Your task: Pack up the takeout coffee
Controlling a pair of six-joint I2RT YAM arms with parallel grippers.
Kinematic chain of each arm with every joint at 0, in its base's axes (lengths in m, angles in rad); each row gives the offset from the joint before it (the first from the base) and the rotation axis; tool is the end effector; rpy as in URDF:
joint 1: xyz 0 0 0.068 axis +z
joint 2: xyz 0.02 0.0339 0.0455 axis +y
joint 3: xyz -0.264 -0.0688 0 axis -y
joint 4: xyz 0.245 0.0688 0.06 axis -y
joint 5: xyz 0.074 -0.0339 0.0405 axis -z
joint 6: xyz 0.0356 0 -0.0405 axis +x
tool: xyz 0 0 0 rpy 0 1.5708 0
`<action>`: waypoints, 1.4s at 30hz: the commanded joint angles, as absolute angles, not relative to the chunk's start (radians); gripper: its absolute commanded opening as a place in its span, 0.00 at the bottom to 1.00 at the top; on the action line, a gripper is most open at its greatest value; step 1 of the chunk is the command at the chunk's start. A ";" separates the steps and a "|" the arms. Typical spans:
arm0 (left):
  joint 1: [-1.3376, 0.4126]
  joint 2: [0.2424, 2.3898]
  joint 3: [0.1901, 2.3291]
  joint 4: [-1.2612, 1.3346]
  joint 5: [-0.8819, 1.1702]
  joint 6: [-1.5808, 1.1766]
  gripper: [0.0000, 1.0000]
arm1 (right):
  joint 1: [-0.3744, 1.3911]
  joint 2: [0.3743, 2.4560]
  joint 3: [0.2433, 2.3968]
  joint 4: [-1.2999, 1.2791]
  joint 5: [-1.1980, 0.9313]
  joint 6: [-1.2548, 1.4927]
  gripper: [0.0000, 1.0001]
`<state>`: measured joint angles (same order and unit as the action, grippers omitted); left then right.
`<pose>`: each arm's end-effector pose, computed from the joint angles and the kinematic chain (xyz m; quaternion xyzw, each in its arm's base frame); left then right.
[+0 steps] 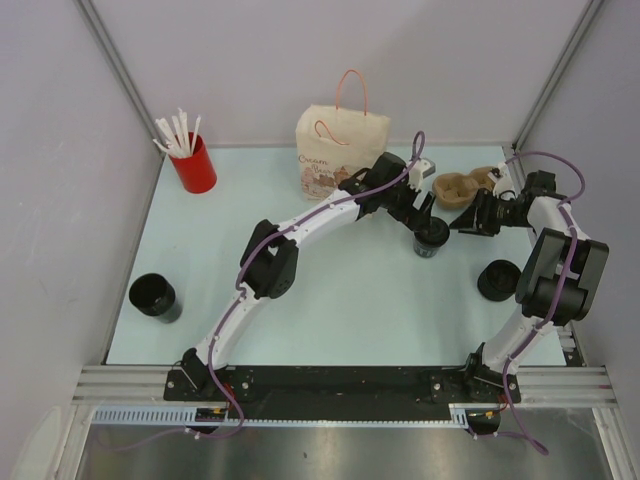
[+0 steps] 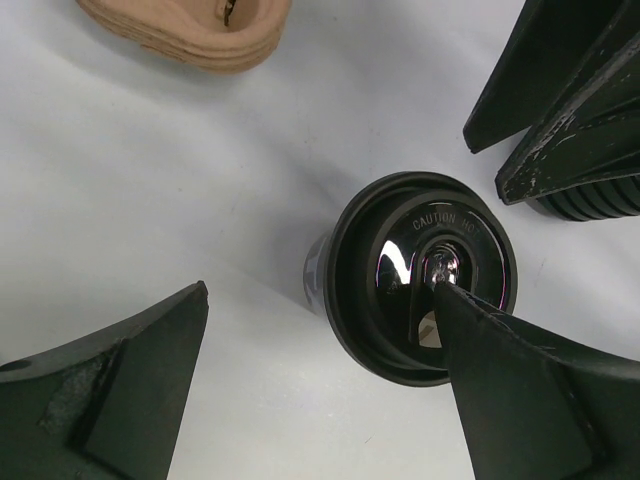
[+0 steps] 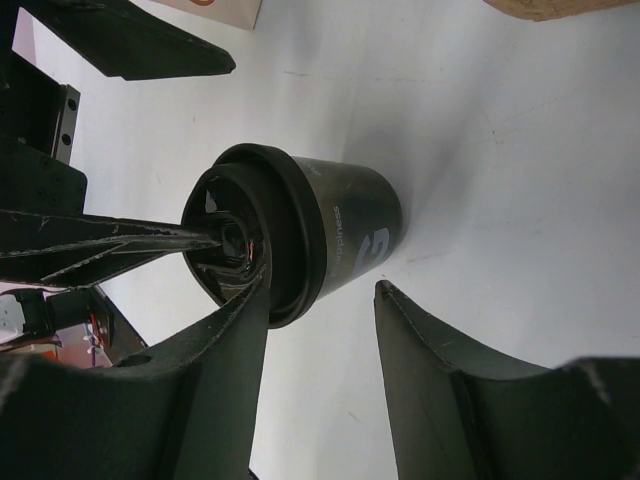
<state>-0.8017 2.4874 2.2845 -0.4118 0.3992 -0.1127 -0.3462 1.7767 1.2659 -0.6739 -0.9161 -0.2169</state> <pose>0.3857 -0.4183 0.2220 0.3798 0.7883 -0.3570 0.3269 0.3417 -0.0932 0.2159 -0.0278 0.8839 0.3691 0.2859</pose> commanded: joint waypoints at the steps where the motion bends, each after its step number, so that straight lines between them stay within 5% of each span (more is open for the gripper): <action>1: -0.810 2.499 2.345 -0.374 0.399 -0.130 0.99 | -0.345 1.787 1.273 -0.653 -0.910 -0.210 0.50; 22: -0.819 2.539 2.335 -0.428 0.384 -0.081 0.98 | -0.291 1.835 1.273 -0.640 -0.815 -0.192 0.42; 30: -0.841 2.537 2.298 -0.471 0.330 -0.034 0.82 | -0.290 1.882 1.273 -0.660 -0.692 -0.167 0.38; 37: -0.844 2.516 2.226 -0.491 0.304 -0.003 0.52 | -0.285 1.891 1.272 -0.681 -0.658 -0.178 0.37; 42: -0.848 2.482 2.149 -0.483 0.301 0.054 0.49 | -0.262 1.859 1.261 -0.683 -0.678 -0.195 0.36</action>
